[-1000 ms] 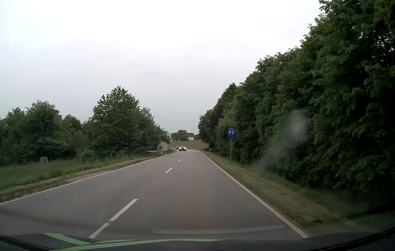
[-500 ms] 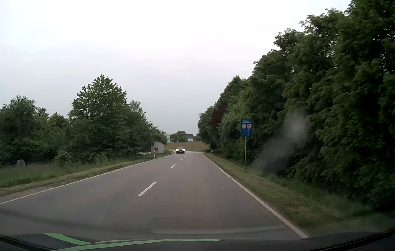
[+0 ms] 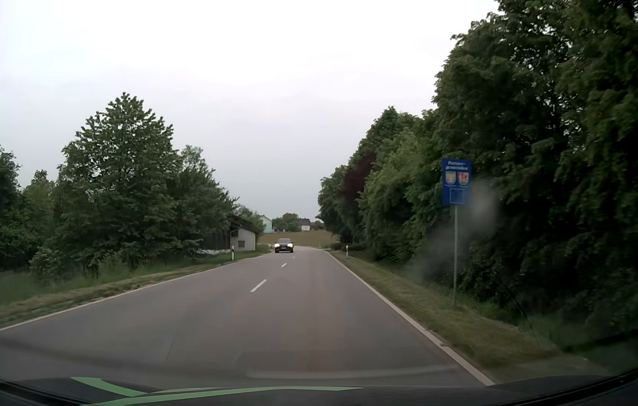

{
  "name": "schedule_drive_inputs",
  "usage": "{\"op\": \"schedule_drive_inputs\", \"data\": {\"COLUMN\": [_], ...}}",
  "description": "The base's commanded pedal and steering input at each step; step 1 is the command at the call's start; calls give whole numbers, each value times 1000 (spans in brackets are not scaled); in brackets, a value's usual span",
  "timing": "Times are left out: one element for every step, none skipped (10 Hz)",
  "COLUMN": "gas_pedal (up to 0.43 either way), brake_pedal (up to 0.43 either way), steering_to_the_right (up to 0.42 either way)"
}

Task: Follow the waypoints while adhering to traffic rules and regulations

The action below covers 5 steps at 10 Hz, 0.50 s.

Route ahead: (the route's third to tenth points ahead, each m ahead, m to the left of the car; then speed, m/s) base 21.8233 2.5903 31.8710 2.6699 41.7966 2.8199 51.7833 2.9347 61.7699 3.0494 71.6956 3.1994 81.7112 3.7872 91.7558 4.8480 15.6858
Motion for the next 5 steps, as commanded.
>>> {"op": "schedule_drive_inputs", "data": {"gas_pedal": [67,67,67,67,67], "brake_pedal": [0,0,0,0,0], "steering_to_the_right": [2,2,1,1,1]}}
